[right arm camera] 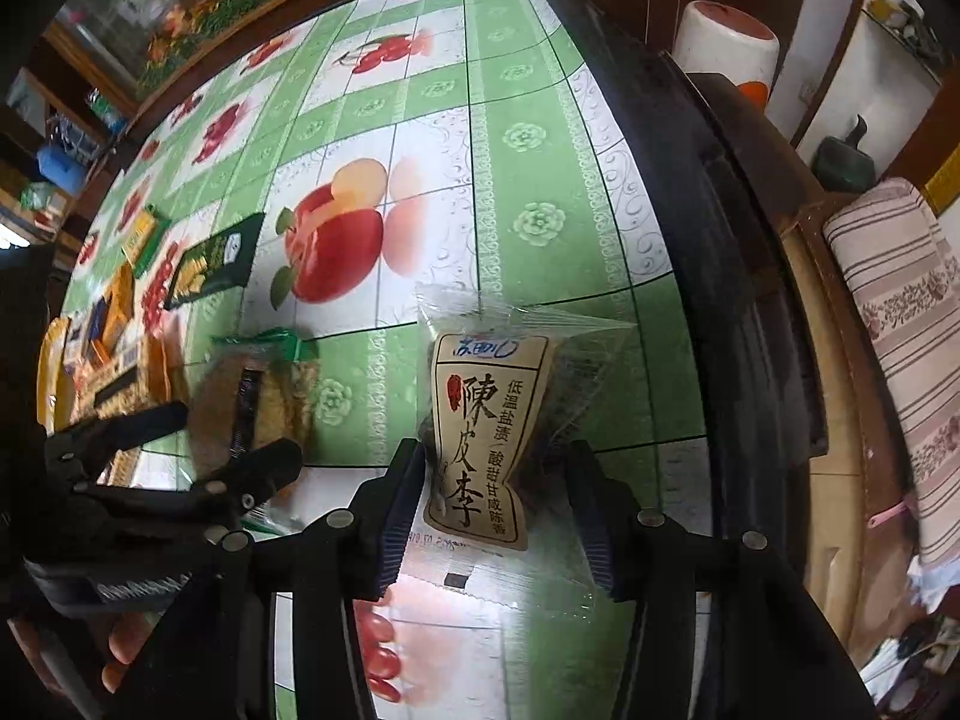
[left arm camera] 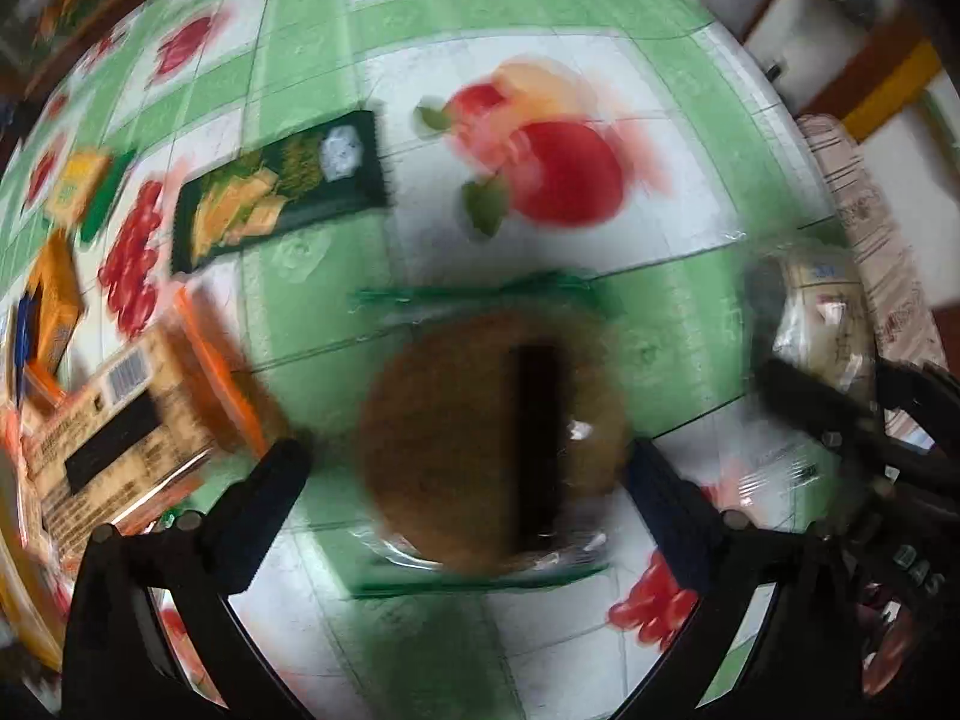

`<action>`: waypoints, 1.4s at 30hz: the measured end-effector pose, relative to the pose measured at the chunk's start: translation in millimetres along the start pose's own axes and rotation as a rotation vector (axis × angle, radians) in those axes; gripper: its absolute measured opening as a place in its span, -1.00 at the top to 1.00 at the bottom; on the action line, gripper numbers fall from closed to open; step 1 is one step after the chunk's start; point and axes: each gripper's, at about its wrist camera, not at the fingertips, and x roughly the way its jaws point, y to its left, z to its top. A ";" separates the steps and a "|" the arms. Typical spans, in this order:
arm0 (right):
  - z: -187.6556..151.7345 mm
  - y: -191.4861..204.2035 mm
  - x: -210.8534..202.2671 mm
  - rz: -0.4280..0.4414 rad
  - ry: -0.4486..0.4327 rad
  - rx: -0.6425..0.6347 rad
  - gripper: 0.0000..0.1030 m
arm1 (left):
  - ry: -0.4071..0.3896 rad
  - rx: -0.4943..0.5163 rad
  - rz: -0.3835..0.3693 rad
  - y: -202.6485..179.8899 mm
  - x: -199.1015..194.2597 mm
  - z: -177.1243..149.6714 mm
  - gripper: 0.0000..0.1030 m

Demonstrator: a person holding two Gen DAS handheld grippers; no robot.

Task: Organize snacks
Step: 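Lift both held packs and carry them over the white tray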

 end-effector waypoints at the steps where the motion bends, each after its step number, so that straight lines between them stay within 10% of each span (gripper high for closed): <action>1: 0.7 0.4 0.2 -0.007 0.003 -0.015 0.02 | -0.003 -0.012 -0.002 -1.0 0.0 -1.1 -1.00; 8: 2.5 1.2 0.5 -0.020 -0.006 -0.046 0.04 | -0.081 0.015 -0.008 4.6 -9.7 -20.3 -0.96; 11: 2.2 -1.3 -1.3 -0.009 -0.015 -0.024 0.07 | -0.113 0.079 -0.030 3.6 -22.9 -27.8 -0.46; 35: -38.0 28.7 -21.6 0.027 -0.039 -0.067 0.19 | -0.138 0.138 -0.115 54.3 -49.1 -103.2 -0.46; 42: -52.1 36.5 -24.7 0.081 -0.042 -0.021 0.49 | -0.124 0.119 -0.142 71.3 -46.8 -107.8 -0.46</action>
